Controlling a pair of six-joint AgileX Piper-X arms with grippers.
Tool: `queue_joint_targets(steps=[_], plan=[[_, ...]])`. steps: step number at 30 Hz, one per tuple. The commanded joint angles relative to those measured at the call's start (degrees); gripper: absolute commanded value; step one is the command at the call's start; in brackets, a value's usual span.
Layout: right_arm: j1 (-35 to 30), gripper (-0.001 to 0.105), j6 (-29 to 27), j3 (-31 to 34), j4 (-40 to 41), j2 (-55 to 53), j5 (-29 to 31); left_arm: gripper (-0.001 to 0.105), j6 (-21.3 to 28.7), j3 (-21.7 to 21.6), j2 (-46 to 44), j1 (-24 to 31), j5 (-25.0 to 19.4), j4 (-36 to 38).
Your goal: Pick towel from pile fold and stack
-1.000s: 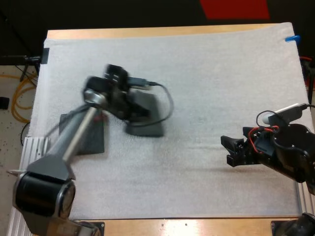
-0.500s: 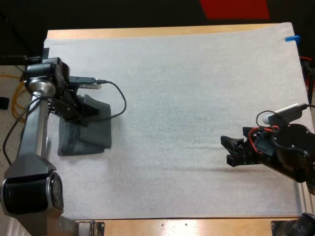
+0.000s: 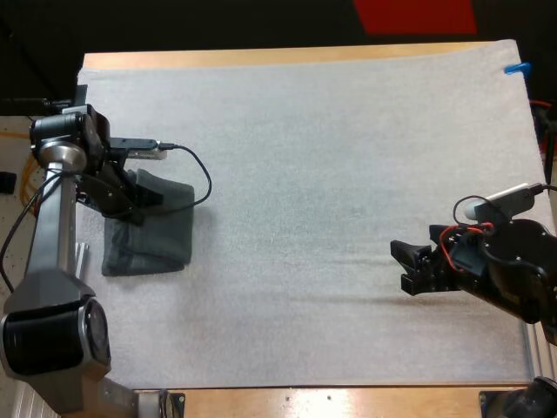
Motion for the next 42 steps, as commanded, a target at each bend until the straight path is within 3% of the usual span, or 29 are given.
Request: queue_joint_targets(steps=[1, 4, 6, 10, 17, 22, 27, 29, 34, 37, 42], plan=[[0.0, 0.062, 0.1, -0.3, 0.1, -0.5, 0.0, 0.000, 0.1, -0.4, 0.2, 0.0, -3.3, 0.0], [0.0, 0.062, 0.2, -0.3, 0.1, -0.5, 0.0, 0.000, 0.1, -0.4, 0.3, 0.0, -10.4, -0.1], [0.0, 0.062, 0.2, -0.3, -0.2, -0.5, 0.0, 0.000, 0.1, -0.4, 0.3, 0.0, -12.5, -0.7], [0.0, 0.062, 0.2, -0.3, -0.8, -0.5, 0.0, 0.003, 0.1, -0.4, 0.5, 0.0, -11.1, -1.6], [0.0, 0.062, 0.2, -0.3, -0.8, -0.5, 0.0, 0.027, 0.1, -0.4, 0.5, 0.0, -11.1, -2.2], [0.0, 0.062, 0.2, -0.3, -0.8, -0.5, 0.0, 0.041, 0.1, -0.4, 0.5, 0.0, -14.1, -2.1], [0.0, 0.062, 0.2, -0.3, -0.8, -0.5, 0.0, 0.044, 0.0, -0.4, 0.5, 0.0, -18.1, -2.0], [0.0, 0.062, 0.2, -0.3, -0.8, -0.5, 0.0, 0.044, -0.7, -0.4, 0.5, 0.0, -17.3, -1.3], [0.0, 0.062, 0.2, -0.3, -1.7, -0.5, -2.1, 0.044, -2.3, -0.1, 0.5, 0.0, -6.1, 0.6], [0.0, 0.062, 0.2, -0.3, -3.2, -0.5, -4.3, 0.044, -2.3, 1.3, 0.5, 0.0, -1.6, -0.7], [0.0, 0.062, 0.2, -0.3, -6.0, -0.5, -5.5, 0.044, -2.3, 8.8, 0.5, 0.0, -0.9, -8.6]])
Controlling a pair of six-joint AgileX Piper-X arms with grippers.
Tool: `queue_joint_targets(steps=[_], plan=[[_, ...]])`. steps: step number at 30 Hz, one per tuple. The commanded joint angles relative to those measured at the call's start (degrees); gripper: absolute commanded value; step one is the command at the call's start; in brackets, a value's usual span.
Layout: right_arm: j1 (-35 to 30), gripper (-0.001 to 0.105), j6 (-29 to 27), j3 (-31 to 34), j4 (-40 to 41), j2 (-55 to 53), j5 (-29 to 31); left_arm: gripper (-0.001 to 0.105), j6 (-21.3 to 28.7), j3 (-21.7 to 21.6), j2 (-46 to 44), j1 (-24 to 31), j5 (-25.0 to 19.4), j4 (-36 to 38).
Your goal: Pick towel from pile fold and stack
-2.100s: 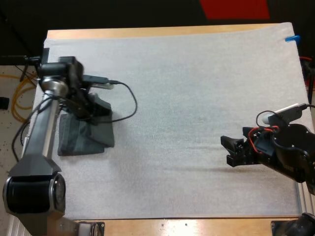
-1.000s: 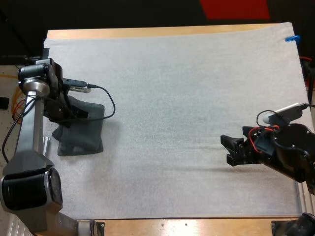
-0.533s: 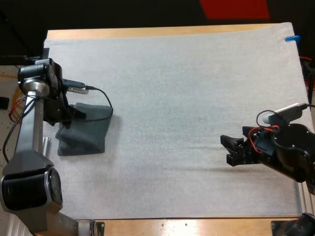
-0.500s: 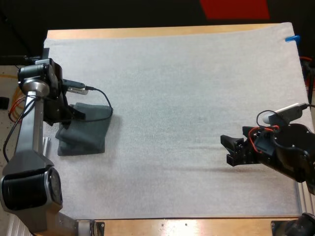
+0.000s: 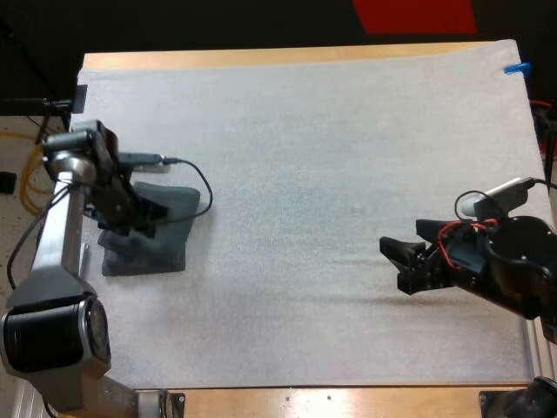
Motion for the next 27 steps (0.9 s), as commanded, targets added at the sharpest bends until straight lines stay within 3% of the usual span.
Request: queue_joint_targets(steps=[1, 7, 10, 19, 27], plan=[[0.0, 0.062, 0.1, -0.3, -1.4, -0.5, -0.6, 0.044, -0.5, 2.2, 0.0, 0.0, 0.2, -2.0], [0.0, 0.062, 0.1, -0.3, -2.2, -0.5, -1.9, 0.044, -0.9, 11.0, 0.0, 0.0, -4.0, -8.3], [0.0, 0.062, 0.1, -0.3, -2.2, -0.5, -1.9, 0.044, -1.6, 12.6, 0.0, 0.0, -4.0, -9.5], [0.0, 0.062, 0.0, -0.3, -2.2, -0.5, -1.9, 0.044, -1.7, 8.3, -5.4, 0.0, -3.9, -9.8], [0.0, 0.062, -0.3, -0.3, -2.2, -0.4, -1.9, 0.044, -1.7, 3.2, -16.2, 0.0, 0.8, -13.1]])
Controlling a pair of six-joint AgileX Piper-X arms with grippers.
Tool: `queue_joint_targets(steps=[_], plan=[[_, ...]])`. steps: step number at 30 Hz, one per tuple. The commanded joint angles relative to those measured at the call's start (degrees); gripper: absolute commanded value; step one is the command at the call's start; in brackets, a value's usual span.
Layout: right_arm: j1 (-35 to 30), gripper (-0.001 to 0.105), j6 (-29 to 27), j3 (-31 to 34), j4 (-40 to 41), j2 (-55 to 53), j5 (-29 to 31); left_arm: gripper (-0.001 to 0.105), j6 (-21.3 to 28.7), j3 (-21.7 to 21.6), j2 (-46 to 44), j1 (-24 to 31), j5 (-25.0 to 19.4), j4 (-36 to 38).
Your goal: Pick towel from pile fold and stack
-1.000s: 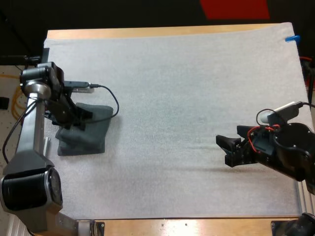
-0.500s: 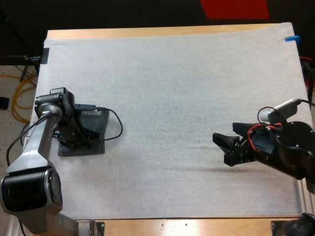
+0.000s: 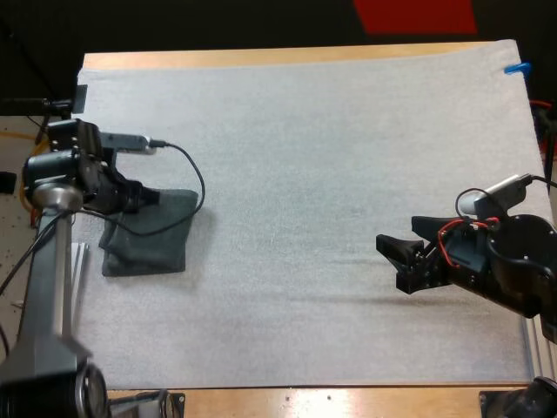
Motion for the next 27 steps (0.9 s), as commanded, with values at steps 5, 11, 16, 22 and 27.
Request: queue_joint_targets(steps=[5, 11, 16, 22, 27], plan=[[-0.1, 0.062, 0.5, -0.3, -0.7, 2.3, -0.1, 0.044, -1.1, -0.4, -8.8, -0.5, 2.7, -2.6], [-4.7, 0.062, -1.8, -0.3, -4.5, 10.5, -0.7, 0.044, -1.1, -0.4, -16.0, -3.0, 2.7, -2.6], [-12.5, 0.062, -5.6, -0.3, -7.1, 15.4, -3.1, 0.044, -1.1, -0.4, -20.0, -5.5, 2.7, -2.5], [-23.8, 0.062, -10.3, -0.3, -6.4, 16.3, -3.1, 0.044, -1.1, -0.4, -22.6, -6.3, 2.7, -2.3], [-34.5, 0.062, -14.0, -0.3, -2.9, 14.4, -3.1, 0.044, -1.1, -0.4, -23.1, -6.3, 3.2, -2.2]])
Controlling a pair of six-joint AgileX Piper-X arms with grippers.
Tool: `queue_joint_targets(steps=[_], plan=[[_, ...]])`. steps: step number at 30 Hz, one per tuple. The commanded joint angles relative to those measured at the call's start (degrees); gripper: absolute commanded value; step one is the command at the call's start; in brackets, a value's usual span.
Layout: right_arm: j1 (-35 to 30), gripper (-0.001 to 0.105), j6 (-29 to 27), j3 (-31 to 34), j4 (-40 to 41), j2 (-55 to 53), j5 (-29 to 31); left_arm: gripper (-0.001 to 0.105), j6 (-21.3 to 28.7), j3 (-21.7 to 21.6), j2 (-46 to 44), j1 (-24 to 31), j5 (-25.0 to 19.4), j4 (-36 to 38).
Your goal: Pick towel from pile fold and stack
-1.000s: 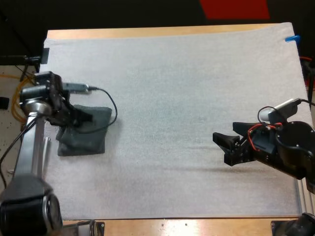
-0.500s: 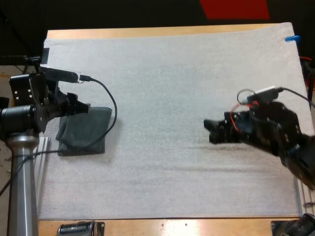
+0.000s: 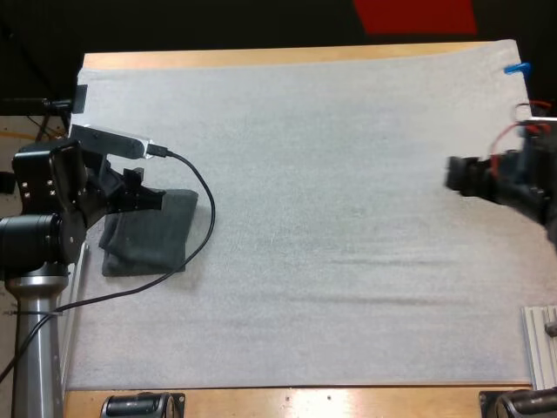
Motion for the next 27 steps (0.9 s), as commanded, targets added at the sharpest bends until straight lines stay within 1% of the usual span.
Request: queue_joint_targets(steps=[1, 3, 5, 6, 7, 9, 12, 15, 19, 21, 25, 27], plan=[[-2.1, 0.062, -2.2, -0.3, 1.7, -1.3, -0.6, 0.044, -0.6, -0.4, -0.6, -0.3, 0.2, 0.0], [-6.2, 0.062, -5.3, -0.3, 5.2, -3.2, -0.4, 0.044, -0.6, -0.4, -1.0, -0.3, 0.2, 0.2], [-8.6, 0.062, -7.8, -0.3, 7.5, -5.3, 0.4, 0.044, -0.6, -0.3, -1.5, -0.3, 0.2, 0.2], [-9.7, 0.062, -9.5, -0.3, 9.1, -6.7, 1.8, 0.044, -0.6, -0.3, -2.1, -0.3, 0.2, 0.2], [-10.2, 0.062, -10.1, -0.3, 9.8, -8.0, 2.6, 0.044, -0.6, -0.3, -2.5, -0.3, 0.2, 0.2], [-10.4, 0.062, -12.6, -0.3, 11.4, -11.4, 6.8, 0.044, -0.5, -0.3, -3.8, -0.3, 0.2, 0.2], [-10.0, 0.062, -15.4, -0.3, 14.0, -15.7, 8.7, 0.044, 0.9, 0.0, -6.2, -0.3, 0.2, 1.1], [-9.1, 0.062, -15.9, -0.3, 15.9, -19.6, 8.7, 0.044, 1.3, 0.8, -9.3, -0.3, 0.2, 1.5], [-7.9, 0.062, -16.0, -0.3, 17.3, -24.2, 8.7, 0.044, 1.6, 3.6, -14.3, -0.3, 0.2, 1.4], [-7.4, 0.062, -15.9, -0.3, 17.7, -26.9, 8.7, 0.044, 1.6, 6.3, -18.6, -0.3, 0.2, 0.5], [-7.4, 0.062, -15.5, 0.0, 18.4, -30.9, 8.7, 0.044, 1.6, 10.3, -25.6, -0.5, 0.2, 0.1], [-7.4, 0.062, -14.3, 1.4, 18.4, -34.2, 8.7, 0.044, 1.6, 12.4, -29.7, -1.8, 0.2, -0.1]])
